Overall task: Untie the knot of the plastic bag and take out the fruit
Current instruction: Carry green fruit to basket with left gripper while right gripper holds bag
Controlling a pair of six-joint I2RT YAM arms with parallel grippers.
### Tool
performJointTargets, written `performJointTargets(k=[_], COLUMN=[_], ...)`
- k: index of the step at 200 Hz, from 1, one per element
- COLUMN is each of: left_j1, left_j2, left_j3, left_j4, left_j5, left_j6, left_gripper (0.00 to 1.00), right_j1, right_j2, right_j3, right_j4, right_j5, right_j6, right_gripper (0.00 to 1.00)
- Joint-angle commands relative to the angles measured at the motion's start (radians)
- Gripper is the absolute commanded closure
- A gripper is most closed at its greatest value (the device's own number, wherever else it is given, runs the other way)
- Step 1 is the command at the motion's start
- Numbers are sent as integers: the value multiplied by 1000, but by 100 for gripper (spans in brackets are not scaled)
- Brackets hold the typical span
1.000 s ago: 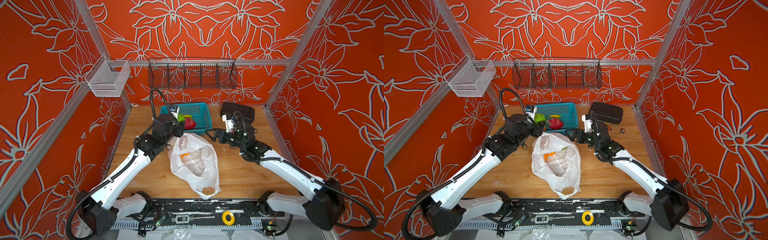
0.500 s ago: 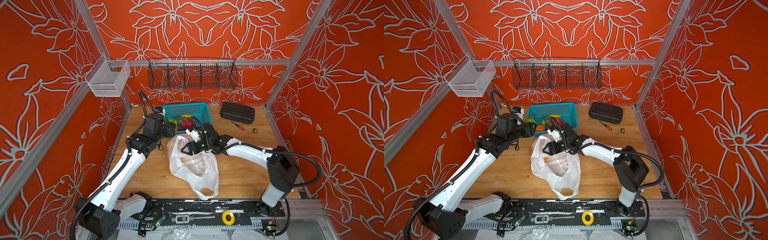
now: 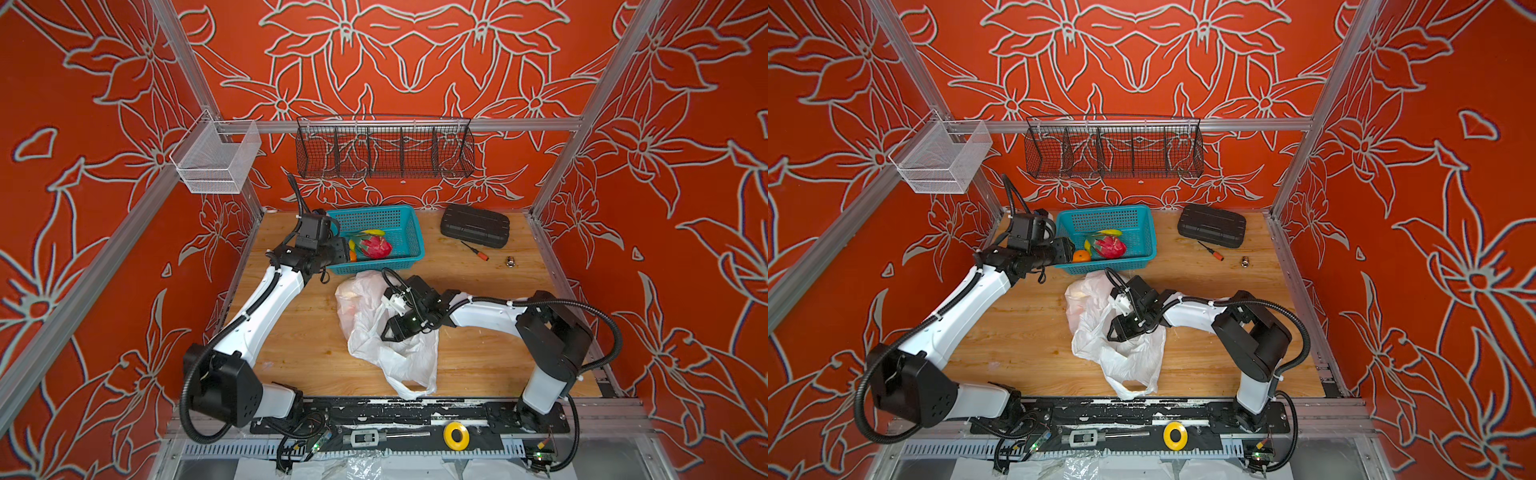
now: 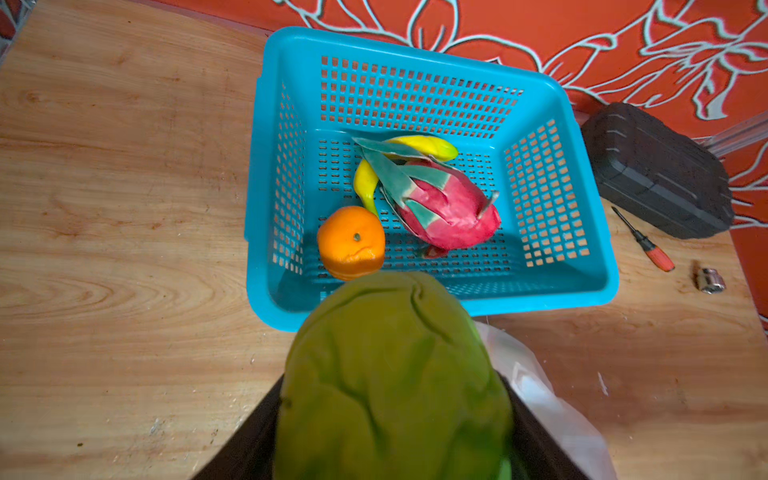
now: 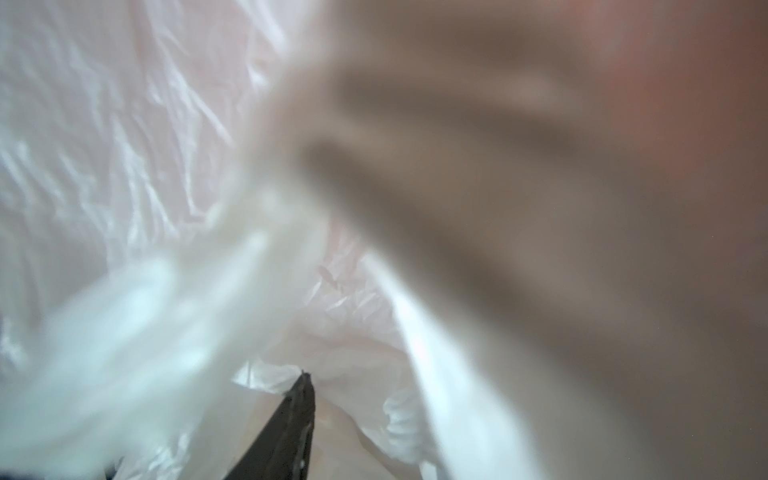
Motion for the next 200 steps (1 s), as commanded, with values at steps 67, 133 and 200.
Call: performJointTargets(k=[67, 133, 200], left_j1=[60, 91, 124], left_j2=[389, 617, 883], left_j3=[281, 457, 749], left_j4=[36, 27, -165], left_j5=[4, -13, 14], left_j6=[50, 99, 132], left_gripper=[67, 67, 64], right_j1=[5, 1, -1], right_j2=[-354, -562, -632], right_j3=[-42, -77, -82], right_j4=[26, 47, -6], right_j5=[120, 252, 267], right_j6=[64, 79, 58], right_gripper=[8, 3, 3])
